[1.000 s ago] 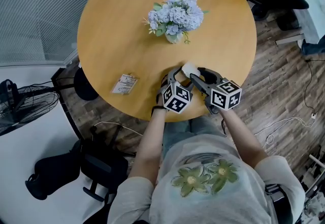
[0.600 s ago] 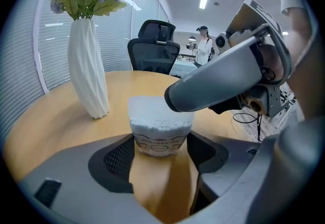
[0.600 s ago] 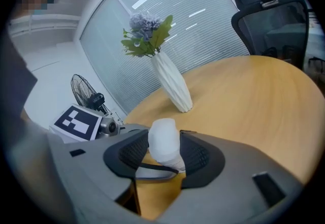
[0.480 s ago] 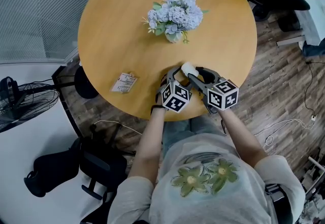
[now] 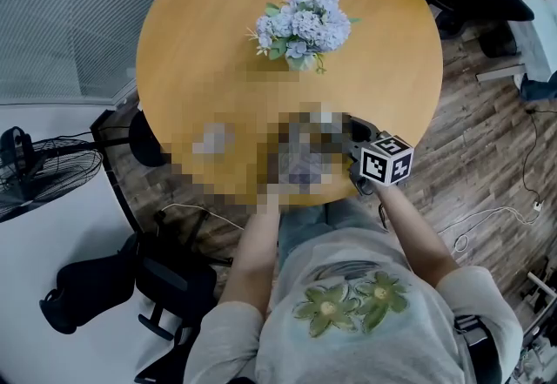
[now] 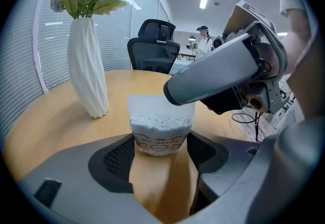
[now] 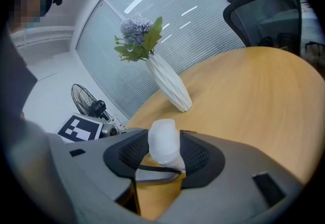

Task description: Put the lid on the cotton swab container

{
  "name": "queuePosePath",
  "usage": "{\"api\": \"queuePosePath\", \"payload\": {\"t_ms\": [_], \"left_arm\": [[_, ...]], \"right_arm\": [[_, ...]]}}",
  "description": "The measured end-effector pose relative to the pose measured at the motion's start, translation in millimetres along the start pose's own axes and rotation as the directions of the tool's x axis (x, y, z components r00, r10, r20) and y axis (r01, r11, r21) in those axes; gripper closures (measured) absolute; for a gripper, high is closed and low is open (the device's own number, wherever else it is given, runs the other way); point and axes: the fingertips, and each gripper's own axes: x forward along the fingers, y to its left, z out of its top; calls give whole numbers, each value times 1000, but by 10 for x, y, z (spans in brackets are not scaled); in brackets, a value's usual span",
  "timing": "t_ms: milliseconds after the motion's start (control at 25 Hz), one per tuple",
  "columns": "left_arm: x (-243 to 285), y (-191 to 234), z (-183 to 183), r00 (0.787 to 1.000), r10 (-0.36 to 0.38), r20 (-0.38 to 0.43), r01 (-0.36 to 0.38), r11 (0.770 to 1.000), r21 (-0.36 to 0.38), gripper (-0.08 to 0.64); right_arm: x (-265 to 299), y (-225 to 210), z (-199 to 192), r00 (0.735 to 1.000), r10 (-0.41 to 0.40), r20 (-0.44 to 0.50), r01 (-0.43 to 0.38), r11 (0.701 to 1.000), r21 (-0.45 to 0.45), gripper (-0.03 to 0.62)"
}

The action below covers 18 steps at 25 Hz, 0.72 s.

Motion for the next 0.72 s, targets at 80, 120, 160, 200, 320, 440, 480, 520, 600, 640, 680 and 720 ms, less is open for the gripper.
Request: {"api": "queuePosePath", "payload": {"t_ms": [80,120,160,200,320,440,480,520,600,640,680,720], "left_arm": [[5,0,0,1000,0,0,0,1000,-1,233],[7,0,0,1000,0,0,0,1000,-1,233],[9,2,0,1000,0,0,0,1000,-1,233],[9,3,0,1000,0,0,0,1000,0,233],[6,3,0,1000,1,-2,-1,1000,0,233],[7,1,0,1000,0,-3,0,1000,-1,233],[9,2,1,1000,0,-3,0,1000,-1,233],[10,3,0,1000,0,-2,0,1000,-1,233],[8,2,-4,1000,0,-2,0,1000,-2,233],[7,1,-5,1000,-1,-1,1,1000,-2,233],[8,1,-4,1000,-1,-1,1,1000,-2,233],[9,0,-3,1000,-1,0,1,1000,-1,235]], "right_arm": [[0,-2,3,1000,2,1,-2,1000,0,393],[0,-3,8,1000,4,4,-4,1000,3,391],[0,-3,14,1000,7,8,-7,1000,9,391],[1,-3,20,1000,8,11,-8,1000,15,391],[1,-4,21,1000,6,10,-7,1000,19,396],[0,-17,22,1000,-1,9,1,1000,24,408],[2,-20,23,1000,-2,9,2,1000,25,408],[3,-23,23,1000,-4,9,4,1000,25,408],[4,-35,21,1000,-14,9,14,1000,24,422],[4,-46,21,1000,-20,9,20,1000,23,434],[3,-55,21,1000,-25,8,25,999,24,445],[4,-61,22,1000,-27,7,27,999,24,446]]}}
